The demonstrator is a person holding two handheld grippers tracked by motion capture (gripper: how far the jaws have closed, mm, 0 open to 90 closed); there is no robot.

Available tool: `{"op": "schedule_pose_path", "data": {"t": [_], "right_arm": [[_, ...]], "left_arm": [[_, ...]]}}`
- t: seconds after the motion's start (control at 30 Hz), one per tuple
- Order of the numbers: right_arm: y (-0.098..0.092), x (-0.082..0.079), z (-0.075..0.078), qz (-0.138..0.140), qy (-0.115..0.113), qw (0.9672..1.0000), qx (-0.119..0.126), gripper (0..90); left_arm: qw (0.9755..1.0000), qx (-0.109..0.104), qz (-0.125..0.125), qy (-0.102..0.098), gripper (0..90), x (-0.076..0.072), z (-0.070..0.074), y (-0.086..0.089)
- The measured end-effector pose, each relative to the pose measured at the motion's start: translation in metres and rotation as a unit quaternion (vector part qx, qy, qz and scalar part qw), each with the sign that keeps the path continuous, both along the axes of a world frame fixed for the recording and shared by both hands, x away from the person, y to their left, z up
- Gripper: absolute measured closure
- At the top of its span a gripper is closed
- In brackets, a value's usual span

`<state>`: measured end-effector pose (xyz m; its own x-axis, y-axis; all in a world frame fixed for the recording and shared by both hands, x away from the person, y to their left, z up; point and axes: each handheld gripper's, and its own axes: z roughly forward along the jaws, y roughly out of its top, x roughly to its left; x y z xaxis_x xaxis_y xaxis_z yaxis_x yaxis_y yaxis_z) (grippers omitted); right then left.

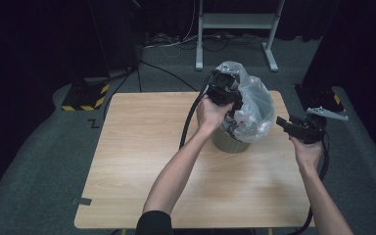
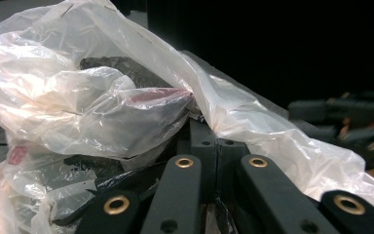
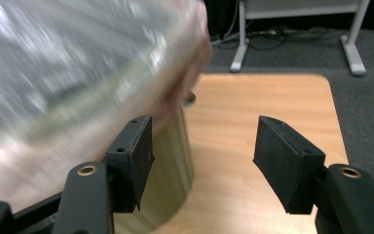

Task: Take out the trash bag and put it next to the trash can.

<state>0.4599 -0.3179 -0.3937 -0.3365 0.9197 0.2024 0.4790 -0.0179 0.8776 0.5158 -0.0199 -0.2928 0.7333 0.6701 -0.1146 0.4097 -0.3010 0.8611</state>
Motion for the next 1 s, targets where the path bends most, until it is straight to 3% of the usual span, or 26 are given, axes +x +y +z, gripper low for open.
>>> {"op": "schedule_pose_path", "data": {"t": [0.23,0.4,0.57,0.7,0.87,1.0], "right_arm": [[0.001,0.003,-0.046,-0.011,0.051,0.9983,-0.024,39.9],[0.011,0.005,-0.075,-0.014,0.068,0.9964,-0.049,39.6],[0.026,0.011,-0.105,-0.013,0.094,0.992,-0.084,40.3],[0.034,0.014,-0.122,-0.015,0.106,0.9898,-0.094,40.5],[0.038,0.017,-0.128,-0.022,0.094,0.9895,-0.107,39.8],[0.042,0.018,-0.129,-0.029,0.089,0.9857,-0.14,36.4]], "left_arm": [[1.0,-0.007,-0.004,0.0,89.5,0.0,0.005,-0.004],[0.9998,-0.018,-0.006,0.003,89.5,0.001,0.007,-0.005],[0.9999,0.001,-0.01,0.0,89.5,0.0,0.006,-0.014],[0.9996,0.024,-0.013,-0.004,89.5,0.0,0.004,-0.024],[0.9997,0.009,-0.018,-0.01,89.5,-0.003,0.009,-0.027],[0.9998,-0.001,-0.02,-0.009,89.5,-0.004,0.013,-0.025]]}}
